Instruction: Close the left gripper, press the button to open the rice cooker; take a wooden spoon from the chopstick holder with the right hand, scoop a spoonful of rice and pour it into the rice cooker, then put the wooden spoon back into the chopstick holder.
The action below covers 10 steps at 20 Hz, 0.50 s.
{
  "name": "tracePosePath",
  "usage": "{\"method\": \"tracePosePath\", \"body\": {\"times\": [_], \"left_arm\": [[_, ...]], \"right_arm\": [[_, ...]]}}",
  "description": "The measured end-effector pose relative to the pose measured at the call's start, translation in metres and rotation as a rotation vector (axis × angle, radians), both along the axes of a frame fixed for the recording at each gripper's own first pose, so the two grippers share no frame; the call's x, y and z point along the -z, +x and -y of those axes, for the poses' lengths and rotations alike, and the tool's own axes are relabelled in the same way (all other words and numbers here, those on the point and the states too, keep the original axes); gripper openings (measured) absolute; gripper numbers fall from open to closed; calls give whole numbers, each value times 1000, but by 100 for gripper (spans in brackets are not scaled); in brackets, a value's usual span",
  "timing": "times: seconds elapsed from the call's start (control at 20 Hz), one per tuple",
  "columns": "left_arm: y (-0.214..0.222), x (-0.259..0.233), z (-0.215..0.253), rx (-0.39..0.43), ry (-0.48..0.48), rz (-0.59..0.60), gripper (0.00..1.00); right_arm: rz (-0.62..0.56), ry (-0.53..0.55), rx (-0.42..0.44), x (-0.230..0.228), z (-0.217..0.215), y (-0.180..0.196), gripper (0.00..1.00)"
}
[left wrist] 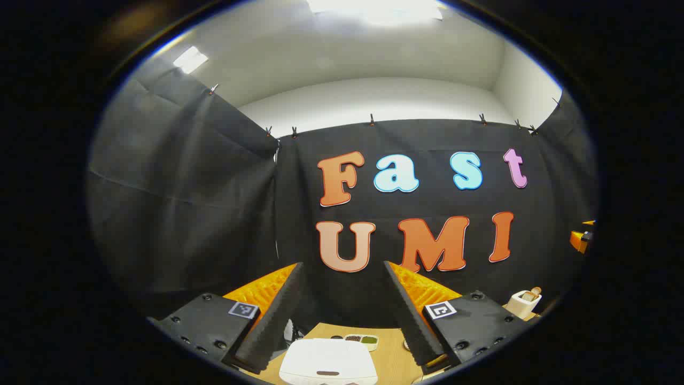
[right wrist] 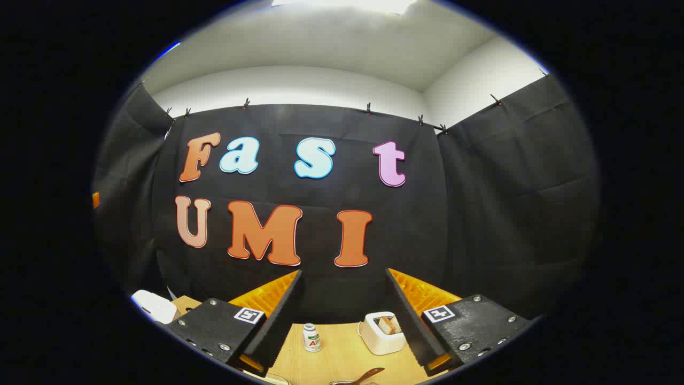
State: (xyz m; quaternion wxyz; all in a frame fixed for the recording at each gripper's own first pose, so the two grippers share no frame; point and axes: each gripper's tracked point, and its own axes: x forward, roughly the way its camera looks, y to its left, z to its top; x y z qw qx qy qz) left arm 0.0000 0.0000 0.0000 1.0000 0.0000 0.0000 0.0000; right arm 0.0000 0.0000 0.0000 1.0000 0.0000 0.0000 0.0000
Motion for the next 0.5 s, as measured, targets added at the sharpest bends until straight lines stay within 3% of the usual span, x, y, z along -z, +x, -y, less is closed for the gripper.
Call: {"method": "tracePosePath", "body": {"times": [0.5], "left_arm": [[3, -2, 18, 35, -3, -8, 98]], "right_arm": [[-3, -13, -17, 1, 2, -3, 91]]}}
